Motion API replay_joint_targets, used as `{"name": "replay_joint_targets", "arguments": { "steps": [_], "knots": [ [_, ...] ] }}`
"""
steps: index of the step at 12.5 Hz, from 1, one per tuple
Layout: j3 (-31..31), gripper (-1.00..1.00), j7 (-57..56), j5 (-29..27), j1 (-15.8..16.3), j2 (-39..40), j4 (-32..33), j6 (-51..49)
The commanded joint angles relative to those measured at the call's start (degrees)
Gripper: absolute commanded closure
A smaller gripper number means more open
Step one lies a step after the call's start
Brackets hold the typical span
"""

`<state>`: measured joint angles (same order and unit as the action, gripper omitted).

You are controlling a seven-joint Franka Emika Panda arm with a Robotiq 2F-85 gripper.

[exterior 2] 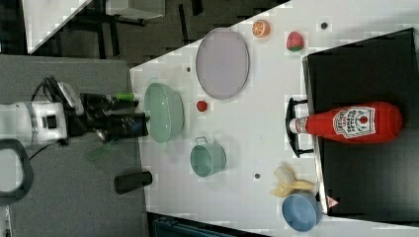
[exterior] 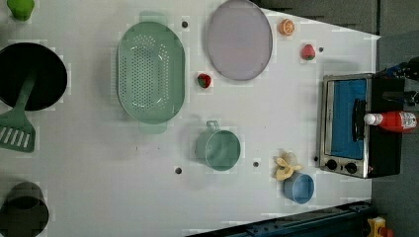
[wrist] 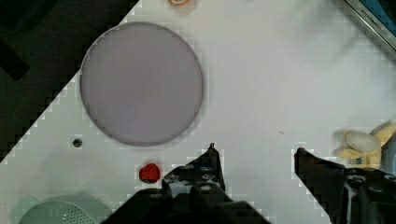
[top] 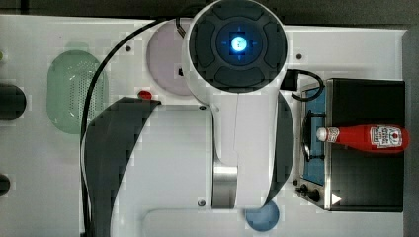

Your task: Pick Ketchup from oven and place it on table.

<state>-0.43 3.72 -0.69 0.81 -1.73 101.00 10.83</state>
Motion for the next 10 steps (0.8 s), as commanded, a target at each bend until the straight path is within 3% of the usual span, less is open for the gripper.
{"name": "replay_joint_targets", "arguments": {
  "steps": [1,3,10],
  "knots": [
    [-1.0,-0.58,2.6,2.2,-0.8,-18.6,10.6,-8.6],
    [-1.2,-0.99,2.6,2.2,-0.9,-18.6,10.6,-8.5],
    [-10.3,-1.0,2.6,2.4,-4.0,-16.3,10.5,-5.6]
  ]
}}
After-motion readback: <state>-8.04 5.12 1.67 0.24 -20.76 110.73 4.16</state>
